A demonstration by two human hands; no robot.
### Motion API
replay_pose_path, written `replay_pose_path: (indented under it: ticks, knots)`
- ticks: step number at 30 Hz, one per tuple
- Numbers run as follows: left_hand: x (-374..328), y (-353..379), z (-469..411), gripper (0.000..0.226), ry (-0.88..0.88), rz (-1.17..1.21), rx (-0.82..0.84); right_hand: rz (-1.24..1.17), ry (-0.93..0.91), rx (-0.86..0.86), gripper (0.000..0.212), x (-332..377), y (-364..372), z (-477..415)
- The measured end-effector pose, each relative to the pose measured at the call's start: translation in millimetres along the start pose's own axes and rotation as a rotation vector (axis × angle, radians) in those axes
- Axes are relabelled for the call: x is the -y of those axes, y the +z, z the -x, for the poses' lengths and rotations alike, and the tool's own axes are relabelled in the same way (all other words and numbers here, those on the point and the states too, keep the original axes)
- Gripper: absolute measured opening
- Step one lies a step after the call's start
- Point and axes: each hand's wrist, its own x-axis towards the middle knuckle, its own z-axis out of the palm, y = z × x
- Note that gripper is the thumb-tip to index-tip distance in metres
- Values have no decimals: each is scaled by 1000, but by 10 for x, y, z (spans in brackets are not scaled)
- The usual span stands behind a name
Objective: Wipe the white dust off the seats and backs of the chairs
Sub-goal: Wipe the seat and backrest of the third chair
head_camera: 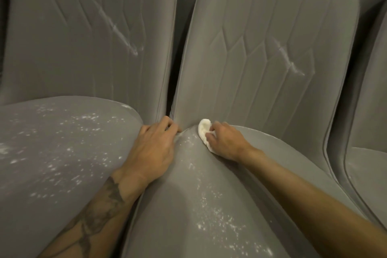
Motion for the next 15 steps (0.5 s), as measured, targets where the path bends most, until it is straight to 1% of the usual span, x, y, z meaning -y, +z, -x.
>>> replay_pose_path:
  ticks: [2, 4, 6, 7, 9, 12, 13, 15]
  knots:
    - [10, -2, 0, 34, -4, 0, -4, 1, -52, -22, 32, 117, 54, -21]
    - [9, 9, -9, 34, -3, -5, -13, -56, -183, -34, 27, 165, 125, 159]
    - [2, 17, -13, 33, -5, -10, -18, -128, -286, 2, 20, 158, 110, 378]
    - [7, 20, -13, 33, -6, -9, -20, -138, -299, 33, 19, 116, 76, 396]
    - [12, 25, -11, 34, -9, 1, -21, -88, -236, 50, 19, -8, 21, 265]
    - [-12, 4, -8, 33, -5, 6, -8, -1, -10, 9, 30, -51, -26, 4]
    - [-11, -4, -7, 33, -7, 5, -5, 3, -1, -10, 31, 28, -4, -29]
    - [-7, -5, -14, 33, -12, 0, -7, -32, -110, -45, 29, 249, 90, 72]
